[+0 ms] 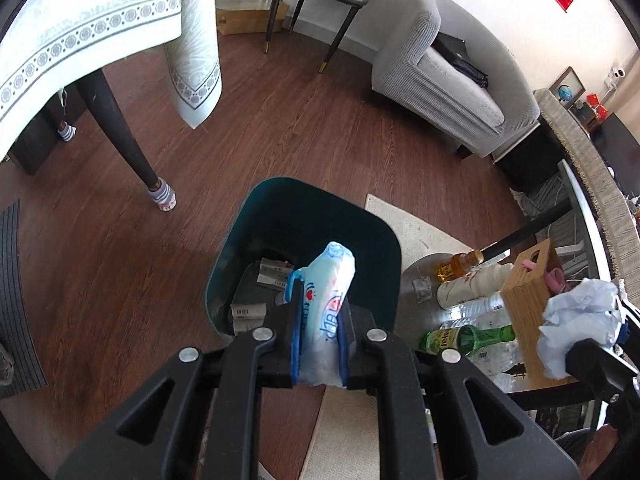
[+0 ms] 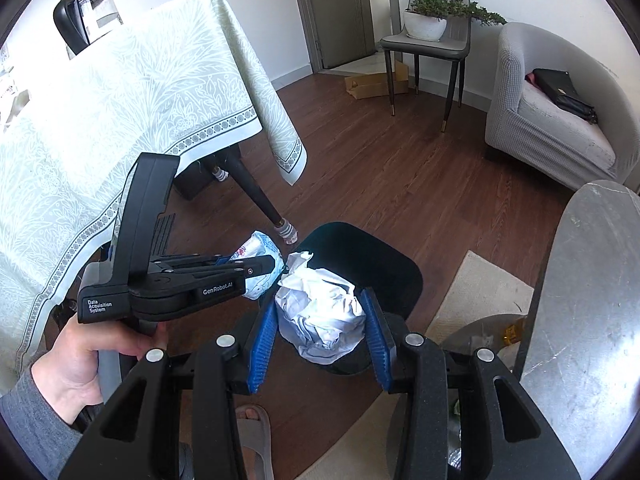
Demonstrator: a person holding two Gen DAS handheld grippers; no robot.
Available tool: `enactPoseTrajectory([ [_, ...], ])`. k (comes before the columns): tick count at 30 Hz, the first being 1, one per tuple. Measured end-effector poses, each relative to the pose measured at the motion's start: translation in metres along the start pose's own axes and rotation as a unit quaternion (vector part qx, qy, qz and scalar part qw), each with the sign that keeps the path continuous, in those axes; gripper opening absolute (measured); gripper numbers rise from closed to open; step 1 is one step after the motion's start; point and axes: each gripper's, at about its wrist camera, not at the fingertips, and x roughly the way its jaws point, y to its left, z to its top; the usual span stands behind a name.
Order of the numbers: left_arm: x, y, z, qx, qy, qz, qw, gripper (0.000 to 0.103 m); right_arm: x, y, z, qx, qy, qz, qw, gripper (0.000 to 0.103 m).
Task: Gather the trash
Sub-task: 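Carry the wipes pack and paper ball over the green bin and open the left tool, then open the right tool to drop the paper ball into the bin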
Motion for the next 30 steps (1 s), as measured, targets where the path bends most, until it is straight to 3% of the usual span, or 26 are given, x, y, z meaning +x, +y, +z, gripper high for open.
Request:
enactPoseTrajectory([
  [8, 0.032, 0.021, -0.001, -0.055, 0.027, -0.018, 0.998, 0.016, 0.02, 0.004, -0.007, -0.008, 0.024, -0.004, 1.0, 0.042],
  [12, 0.035, 0.023, 0.0, -0.07, 0.025, -0.016, 0.9971, 0.037, 0.029, 0.004, -0.008, -0.01, 0.033, -0.007, 0.999, 0.042],
  [22, -0.005, 0.045, -0.001, -0.083, -0.013, -0.012, 0.9964, 0.05, 0.078, 0.003, -0.005, -0.007, 0.069, -0.014, 0.998, 0.042],
  [30, -0.041, 0.053, 0.001, -0.045, -0.043, 0.002, 0.9981, 0.044, 0.122, 0.005, -0.005, 0.0, 0.103, -0.021, 0.994, 0.042],
])
